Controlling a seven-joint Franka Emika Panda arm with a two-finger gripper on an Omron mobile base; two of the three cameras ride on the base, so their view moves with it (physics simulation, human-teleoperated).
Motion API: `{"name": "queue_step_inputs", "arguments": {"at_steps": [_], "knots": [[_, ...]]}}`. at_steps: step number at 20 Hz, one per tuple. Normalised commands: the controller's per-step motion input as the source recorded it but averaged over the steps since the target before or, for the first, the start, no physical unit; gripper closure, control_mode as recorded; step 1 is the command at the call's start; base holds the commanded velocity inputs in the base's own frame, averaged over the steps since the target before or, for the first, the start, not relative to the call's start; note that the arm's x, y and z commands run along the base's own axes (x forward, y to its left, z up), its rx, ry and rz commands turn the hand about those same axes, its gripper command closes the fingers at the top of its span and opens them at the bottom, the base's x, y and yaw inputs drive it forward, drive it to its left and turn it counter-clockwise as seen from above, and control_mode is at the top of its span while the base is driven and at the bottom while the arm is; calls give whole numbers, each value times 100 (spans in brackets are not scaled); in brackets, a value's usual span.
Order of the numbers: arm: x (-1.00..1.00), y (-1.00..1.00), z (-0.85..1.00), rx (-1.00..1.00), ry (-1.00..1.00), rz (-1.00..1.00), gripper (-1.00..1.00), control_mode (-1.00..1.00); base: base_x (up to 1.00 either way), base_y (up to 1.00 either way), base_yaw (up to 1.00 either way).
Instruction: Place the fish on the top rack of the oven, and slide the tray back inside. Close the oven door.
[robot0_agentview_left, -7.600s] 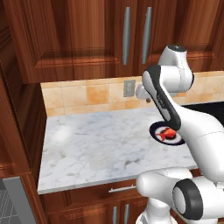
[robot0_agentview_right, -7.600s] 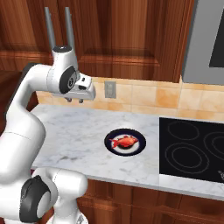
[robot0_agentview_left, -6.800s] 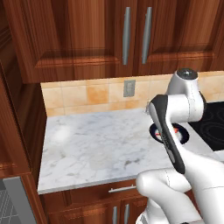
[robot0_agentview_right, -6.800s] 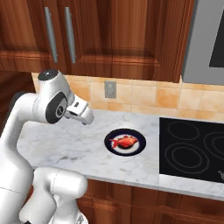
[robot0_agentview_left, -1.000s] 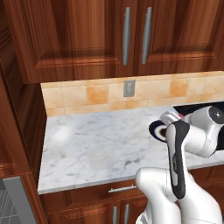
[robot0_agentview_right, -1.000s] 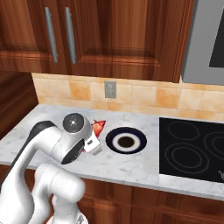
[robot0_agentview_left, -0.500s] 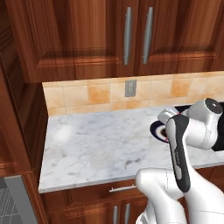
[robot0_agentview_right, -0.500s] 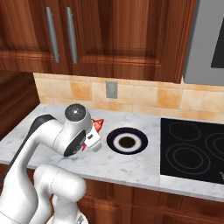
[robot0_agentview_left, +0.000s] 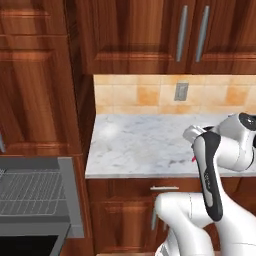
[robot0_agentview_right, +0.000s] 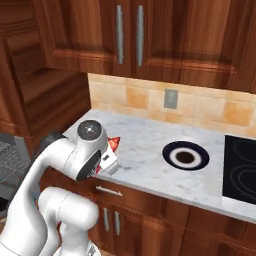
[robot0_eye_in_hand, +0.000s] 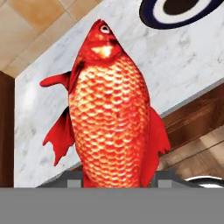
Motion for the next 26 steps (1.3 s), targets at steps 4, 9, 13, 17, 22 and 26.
{"name": "queue_step_inputs", "arguments": {"at_steps": [4,9,13,17,22,26], "knots": [[0,0,0,0,0,0,100,100,-49,57,40],[0,0,0,0,0,0,100,100,-11,11,52],[0,0,0,0,0,0,100,100,0,0,62],[0,0,0,0,0,0,100,100,3,8,63],[0,0,0,0,0,0,100,100,5,22,54],[0,0,0,0,0,0,100,100,33,27,41]]}}
